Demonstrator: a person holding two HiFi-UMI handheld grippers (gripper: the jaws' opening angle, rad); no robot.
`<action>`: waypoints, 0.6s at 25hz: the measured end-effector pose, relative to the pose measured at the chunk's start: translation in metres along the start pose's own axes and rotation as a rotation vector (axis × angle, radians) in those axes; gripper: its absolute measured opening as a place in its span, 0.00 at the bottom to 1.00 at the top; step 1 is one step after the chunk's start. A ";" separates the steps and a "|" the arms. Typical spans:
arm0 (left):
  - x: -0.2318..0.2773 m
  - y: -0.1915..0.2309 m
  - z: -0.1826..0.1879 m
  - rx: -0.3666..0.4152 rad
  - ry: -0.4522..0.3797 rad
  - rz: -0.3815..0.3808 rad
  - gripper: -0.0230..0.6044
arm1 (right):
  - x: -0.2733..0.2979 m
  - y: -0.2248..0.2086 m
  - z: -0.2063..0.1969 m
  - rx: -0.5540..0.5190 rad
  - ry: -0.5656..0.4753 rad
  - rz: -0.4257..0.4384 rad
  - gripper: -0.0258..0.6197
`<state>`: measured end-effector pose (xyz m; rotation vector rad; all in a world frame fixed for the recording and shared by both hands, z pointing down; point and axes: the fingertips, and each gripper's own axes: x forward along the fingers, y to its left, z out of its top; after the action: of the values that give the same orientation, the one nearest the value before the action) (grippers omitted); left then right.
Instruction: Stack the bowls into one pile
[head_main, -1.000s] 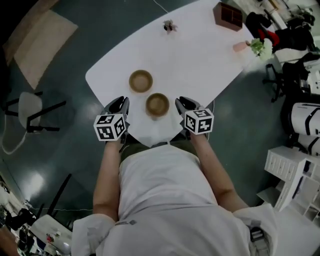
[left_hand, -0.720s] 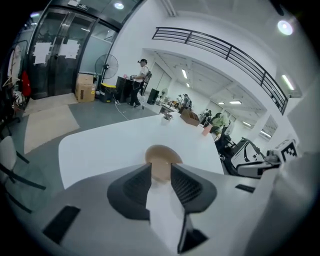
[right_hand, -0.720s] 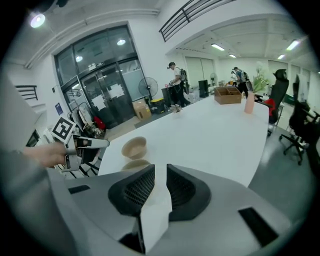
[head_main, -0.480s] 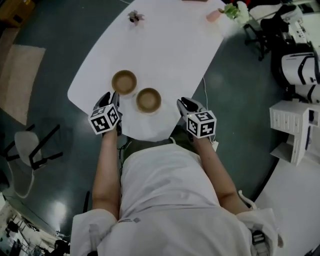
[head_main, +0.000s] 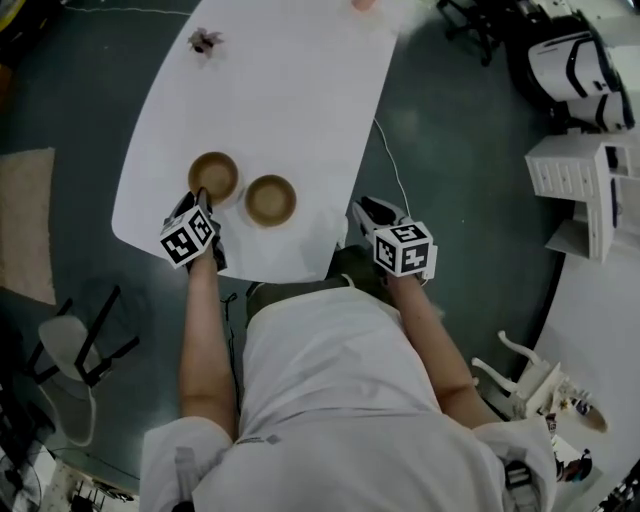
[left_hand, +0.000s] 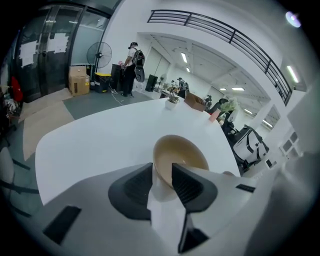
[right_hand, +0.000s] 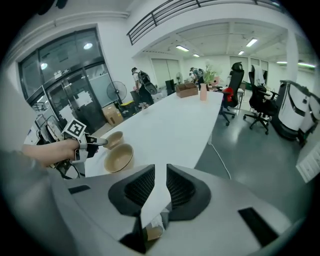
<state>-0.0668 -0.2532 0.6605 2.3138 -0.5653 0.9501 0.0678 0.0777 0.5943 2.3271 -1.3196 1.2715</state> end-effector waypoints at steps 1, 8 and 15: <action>0.002 0.000 -0.001 0.004 0.010 0.001 0.23 | -0.004 -0.004 -0.003 0.014 -0.003 -0.010 0.17; 0.001 -0.003 -0.005 -0.011 0.030 0.022 0.16 | -0.018 -0.026 -0.010 0.049 -0.005 -0.022 0.17; -0.007 -0.005 -0.004 -0.090 -0.026 0.046 0.07 | -0.023 -0.037 -0.010 0.036 -0.002 0.004 0.16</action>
<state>-0.0706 -0.2458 0.6554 2.2448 -0.6612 0.8990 0.0848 0.1193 0.5920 2.3519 -1.3129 1.3043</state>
